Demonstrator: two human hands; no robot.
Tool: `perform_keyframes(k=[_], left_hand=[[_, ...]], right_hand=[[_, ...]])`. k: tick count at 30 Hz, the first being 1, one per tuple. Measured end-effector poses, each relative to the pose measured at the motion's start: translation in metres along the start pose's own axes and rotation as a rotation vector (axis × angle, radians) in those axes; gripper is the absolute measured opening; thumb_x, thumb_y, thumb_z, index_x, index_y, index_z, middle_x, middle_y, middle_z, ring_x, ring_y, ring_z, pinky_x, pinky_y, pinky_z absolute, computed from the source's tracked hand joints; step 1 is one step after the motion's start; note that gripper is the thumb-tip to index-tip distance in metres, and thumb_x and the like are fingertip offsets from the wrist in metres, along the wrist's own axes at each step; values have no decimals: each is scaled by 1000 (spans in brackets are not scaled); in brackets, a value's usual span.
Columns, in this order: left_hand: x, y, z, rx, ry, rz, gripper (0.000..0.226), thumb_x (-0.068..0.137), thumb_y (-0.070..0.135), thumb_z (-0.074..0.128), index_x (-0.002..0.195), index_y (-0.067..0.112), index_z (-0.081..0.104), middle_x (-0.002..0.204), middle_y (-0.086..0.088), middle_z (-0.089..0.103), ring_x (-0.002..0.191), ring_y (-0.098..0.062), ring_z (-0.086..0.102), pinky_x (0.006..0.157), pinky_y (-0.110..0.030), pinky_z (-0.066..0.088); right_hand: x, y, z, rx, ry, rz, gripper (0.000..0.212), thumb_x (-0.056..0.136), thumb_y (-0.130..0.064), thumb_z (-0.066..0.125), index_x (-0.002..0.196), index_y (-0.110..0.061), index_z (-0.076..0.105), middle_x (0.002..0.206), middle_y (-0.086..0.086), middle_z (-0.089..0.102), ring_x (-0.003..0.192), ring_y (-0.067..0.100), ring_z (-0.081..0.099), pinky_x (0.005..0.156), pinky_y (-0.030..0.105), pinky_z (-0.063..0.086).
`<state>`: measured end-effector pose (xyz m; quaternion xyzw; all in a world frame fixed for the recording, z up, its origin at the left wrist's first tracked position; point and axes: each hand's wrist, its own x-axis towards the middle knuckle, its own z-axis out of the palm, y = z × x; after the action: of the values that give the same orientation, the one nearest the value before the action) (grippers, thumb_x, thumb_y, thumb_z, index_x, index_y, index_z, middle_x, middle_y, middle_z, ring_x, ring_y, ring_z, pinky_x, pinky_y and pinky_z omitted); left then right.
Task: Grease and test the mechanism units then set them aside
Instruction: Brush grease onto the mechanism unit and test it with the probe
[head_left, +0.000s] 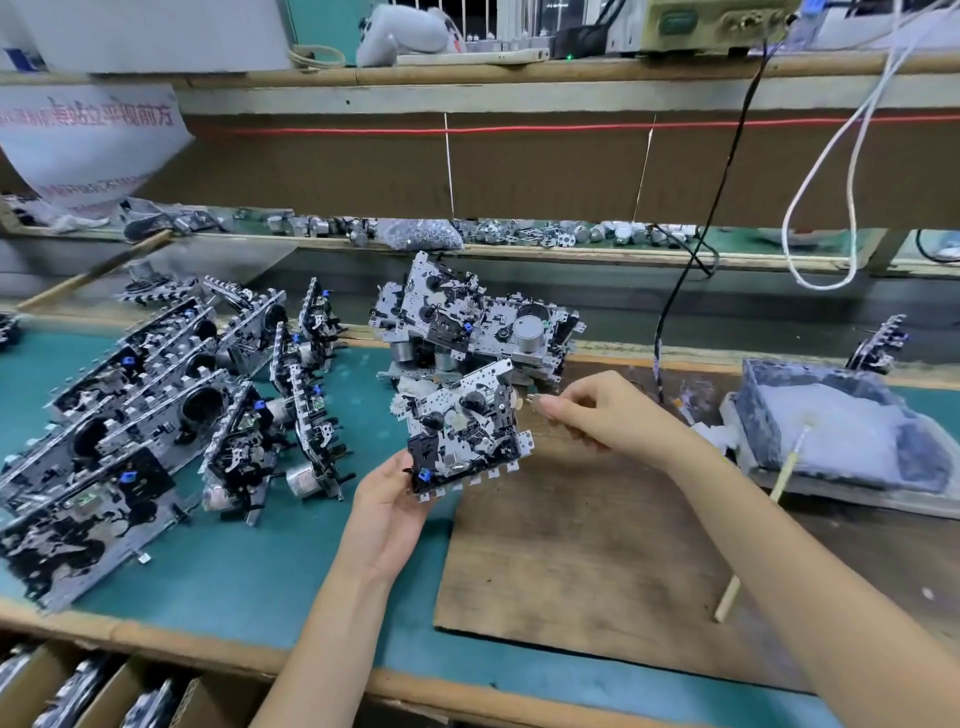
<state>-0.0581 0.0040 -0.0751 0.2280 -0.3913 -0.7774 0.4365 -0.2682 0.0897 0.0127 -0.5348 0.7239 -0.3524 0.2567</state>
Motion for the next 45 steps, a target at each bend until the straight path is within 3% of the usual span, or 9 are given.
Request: perform_keyframes(k=[5, 10, 16, 22, 29, 32, 39, 42, 45], left_hand=[[-1, 1, 1, -6, -1, -14, 25, 77, 2, 48, 84, -1, 72, 88, -12, 73, 76, -19, 70, 59, -24, 55], [-1, 0, 1, -2, 5, -21, 32, 78, 7, 48, 103, -8, 59, 93, -12, 72, 83, -20, 70, 68, -26, 57], [-1, 1, 1, -19, 13, -31, 26, 93, -2, 37, 103, -5, 61, 93, -9, 73, 81, -17, 70, 65, -23, 56], [-1, 2, 2, -51, 49, -31, 35, 91, -2, 38, 85, 0, 73, 89, -11, 73, 78, -17, 71, 64, -22, 56], [-1, 1, 1, -2, 32, -26, 28, 92, -3, 37, 96, -5, 64, 89, -8, 73, 80, -16, 70, 69, -22, 56], [-3, 3, 3, -13, 24, -27, 40, 91, -4, 38, 80, 2, 76, 88, -8, 74, 79, -15, 70, 67, -22, 56], [-3, 4, 4, -27, 14, -23, 36, 88, 0, 42, 78, 4, 77, 89, -8, 74, 80, -15, 71, 67, -22, 56], [-4, 4, 5, -18, -5, -14, 29, 76, 7, 49, 79, 7, 78, 89, -6, 74, 81, -14, 71, 68, -21, 56], [-4, 4, 5, -8, -18, -10, 28, 76, 7, 49, 79, 7, 78, 89, -6, 74, 80, -13, 70, 67, -21, 56]], right_hand=[[-3, 0, -1, -81, 73, -81, 50, 89, -41, 57, 62, 0, 62, 44, -5, 34, 36, 5, 29, 42, 11, 28], [-2, -1, 2, -64, 134, -140, 52, 88, -31, 61, 66, 16, 55, 43, -6, 31, 38, 6, 30, 43, 11, 27], [-3, -3, 4, 2, 127, -140, 45, 88, -30, 62, 60, 5, 59, 32, -10, 31, 34, 5, 29, 41, 10, 25], [-4, -5, 4, -6, 110, -144, 48, 89, -27, 61, 60, 12, 54, 44, -5, 30, 40, 5, 26, 49, 16, 27], [-5, -5, 5, 19, 97, -118, 48, 88, -27, 61, 61, 12, 57, 34, -10, 30, 35, 5, 26, 42, 11, 24], [-5, -5, 6, 32, 78, -104, 46, 89, -29, 60, 57, 4, 56, 37, -10, 36, 35, 5, 25, 41, 11, 23], [-5, -6, 5, 18, 48, -42, 44, 87, -35, 60, 52, -10, 55, 45, 0, 44, 34, 5, 29, 41, 12, 24], [-5, -6, 6, 52, 60, -42, 47, 88, -33, 59, 47, -13, 50, 76, 29, 65, 64, 27, 64, 43, 12, 27], [-5, -7, 8, 83, 76, -44, 50, 88, -30, 60, 43, -15, 44, 78, 35, 62, 101, 43, 59, 50, 21, 32]])
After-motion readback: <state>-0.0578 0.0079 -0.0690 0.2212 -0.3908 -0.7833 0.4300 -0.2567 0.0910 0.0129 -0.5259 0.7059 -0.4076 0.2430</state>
